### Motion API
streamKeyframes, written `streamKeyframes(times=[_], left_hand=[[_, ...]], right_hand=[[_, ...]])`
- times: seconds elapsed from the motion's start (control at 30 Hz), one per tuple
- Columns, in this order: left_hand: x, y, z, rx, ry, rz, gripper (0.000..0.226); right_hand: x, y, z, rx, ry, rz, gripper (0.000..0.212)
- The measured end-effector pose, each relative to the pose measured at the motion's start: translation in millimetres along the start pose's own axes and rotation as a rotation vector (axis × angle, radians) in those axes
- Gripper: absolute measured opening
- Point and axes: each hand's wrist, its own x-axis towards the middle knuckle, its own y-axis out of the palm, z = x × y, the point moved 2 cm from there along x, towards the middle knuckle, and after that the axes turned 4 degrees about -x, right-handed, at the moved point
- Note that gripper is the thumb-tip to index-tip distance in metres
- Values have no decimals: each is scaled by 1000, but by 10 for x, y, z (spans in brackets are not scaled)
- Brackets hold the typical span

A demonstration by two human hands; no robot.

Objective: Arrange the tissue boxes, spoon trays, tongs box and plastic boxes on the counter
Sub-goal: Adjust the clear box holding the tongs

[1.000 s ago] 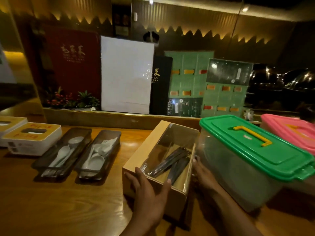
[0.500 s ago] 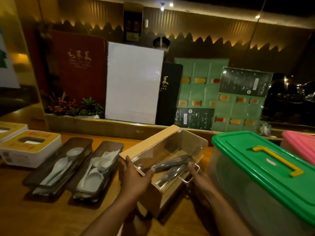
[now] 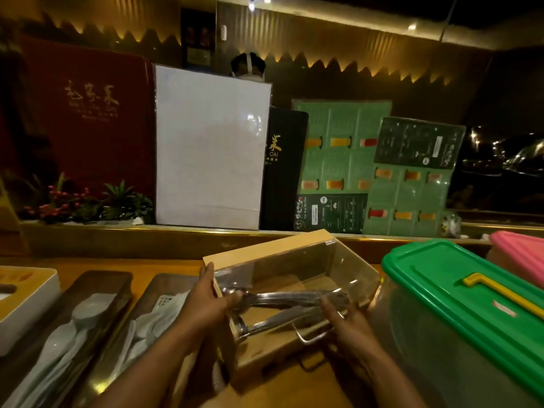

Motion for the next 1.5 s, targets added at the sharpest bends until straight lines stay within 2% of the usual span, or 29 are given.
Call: streamKeyframes(times=[0.1, 0.17, 0.2, 0.27, 0.33, 0.43, 0.5, 0.67, 0.87, 0.93, 1.07, 1.1, 1.2, 1.3, 1.4, 1.5], left_hand=[[190, -100, 23, -53, -44, 49, 101], [294, -171, 25, -86, -66, 86, 101], [350, -200, 19, -106, -70, 113, 102], [476, -247, 23, -158, -83, 148, 104], [589, -277, 20, -205, -90, 158, 92], [728, -270, -3, -254, -64, 173, 56], [792, -260, -41, -266, -75, 152, 41], [905, -243, -71, -255, -80, 118, 46], [1036, -276, -32, -187, -125, 44, 48], [1013, -260, -62, -145, -112, 31, 46], [912, -220, -105, 58, -29, -94, 46], [875, -206, -108, 99, -4, -122, 45], [741, -154, -107, 272, 84, -199, 44], [514, 95, -264, 461, 194, -291, 44], [49, 629, -670, 509, 345, -249, 39], [-515, 1301, -1029, 456, 459, -151, 39]], right_hand=[[31, 101, -11, -20, 20, -56, 109], [31, 164, 18, -37, 1, -73, 112], [0, 202, 54, -38, -7, -86, 106], [-48, 298, 123, -41, -15, -109, 80], [-37, 377, 116, -71, 4, -152, 59], [-12, 513, 77, -127, 48, -185, 55], [13, 563, 41, -205, 45, -219, 52], [9, 608, -96, -286, 47, -238, 49], [-237, 596, 26, -205, 41, -144, 20], [-298, 513, 56, -225, 31, -95, 23], [-515, 226, 164, -349, 1, -21, 67], [-606, 128, 226, -367, -15, 7, 69], [-900, -247, 457, -469, -170, 37, 43], [-1197, -694, 712, -595, -355, -50, 42], [-1496, -1168, 942, -657, -544, -129, 34], [-1760, -1669, 1070, -656, -733, -216, 28]])
